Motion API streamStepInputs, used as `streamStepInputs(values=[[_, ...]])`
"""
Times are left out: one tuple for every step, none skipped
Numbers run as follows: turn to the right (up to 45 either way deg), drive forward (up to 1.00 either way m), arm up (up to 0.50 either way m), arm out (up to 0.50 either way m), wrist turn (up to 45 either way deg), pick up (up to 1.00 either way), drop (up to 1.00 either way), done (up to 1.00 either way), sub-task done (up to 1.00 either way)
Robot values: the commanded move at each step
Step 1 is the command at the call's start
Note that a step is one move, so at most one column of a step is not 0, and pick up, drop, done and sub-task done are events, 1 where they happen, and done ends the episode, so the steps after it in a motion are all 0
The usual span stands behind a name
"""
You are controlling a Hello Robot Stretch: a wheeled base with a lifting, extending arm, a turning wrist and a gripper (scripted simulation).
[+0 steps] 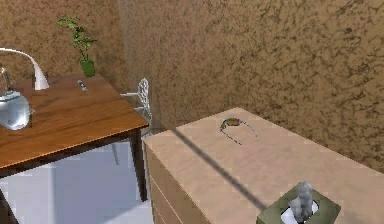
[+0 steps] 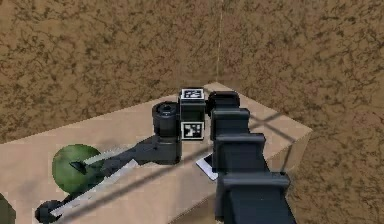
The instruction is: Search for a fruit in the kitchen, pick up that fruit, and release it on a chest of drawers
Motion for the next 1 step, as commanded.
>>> streamStepInputs(values=[[0.0,0.0,0.0,0.0,0.0,0.0,0.0,1.0,0.0]])
